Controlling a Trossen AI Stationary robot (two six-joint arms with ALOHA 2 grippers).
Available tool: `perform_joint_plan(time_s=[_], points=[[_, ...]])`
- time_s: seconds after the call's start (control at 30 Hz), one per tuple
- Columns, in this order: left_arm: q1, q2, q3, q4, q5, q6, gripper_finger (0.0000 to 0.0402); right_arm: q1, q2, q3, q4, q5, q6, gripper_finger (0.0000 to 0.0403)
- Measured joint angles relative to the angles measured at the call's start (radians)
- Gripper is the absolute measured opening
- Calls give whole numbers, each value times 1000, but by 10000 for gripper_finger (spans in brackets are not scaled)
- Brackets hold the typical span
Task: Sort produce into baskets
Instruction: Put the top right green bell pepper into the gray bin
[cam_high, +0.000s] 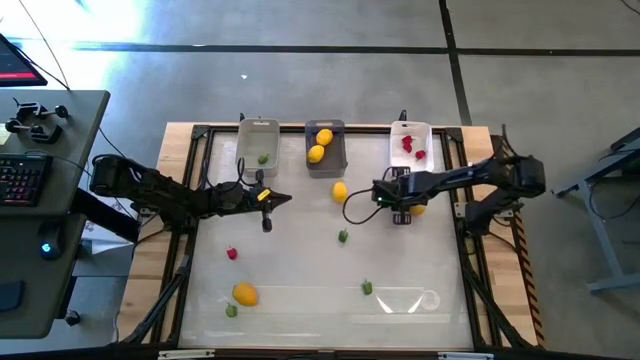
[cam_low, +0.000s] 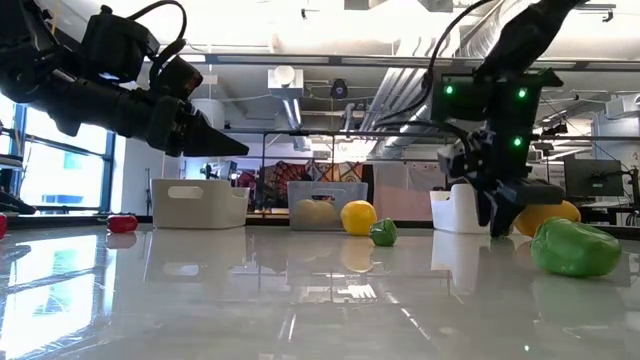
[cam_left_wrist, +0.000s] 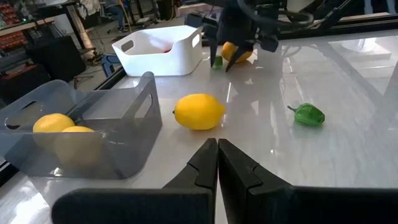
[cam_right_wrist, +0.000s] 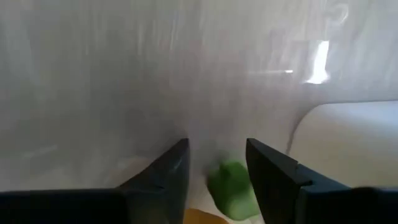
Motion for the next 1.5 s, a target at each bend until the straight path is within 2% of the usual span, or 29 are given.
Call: perform_joint_plan(time_s=[0.37, 0.6, 0.73, 0.83, 0.93, 1.03, 1.27, 1.5], points=[[0, 0, 0, -1, 0, 0, 0, 2, 23, 3, 5, -8, -18, 7], [0, 0, 0, -2, 0, 0, 0, 52, 19, 123, -90, 2, 108, 6], [0, 0, 0, -4, 0, 0, 0, 80, 7, 185, -188, -2, 313, 3], [0, 0, 0, -8, 0, 0, 0, 105, 0, 184, -234, 28, 487, 8], [0, 0, 0, -11, 0, 0, 0, 123, -1, 168, -242, 71, 567, 16], [0, 0, 0, -14, 0, -8, 0, 126, -1, 159, -242, 72, 514, 34], [0, 0, 0, -14, 0, -8, 0, 134, -2, 103, -226, 68, 126, 88], [0, 0, 0, -13, 0, -7, 0, 125, -2, 40, -158, 70, 23, 97]])
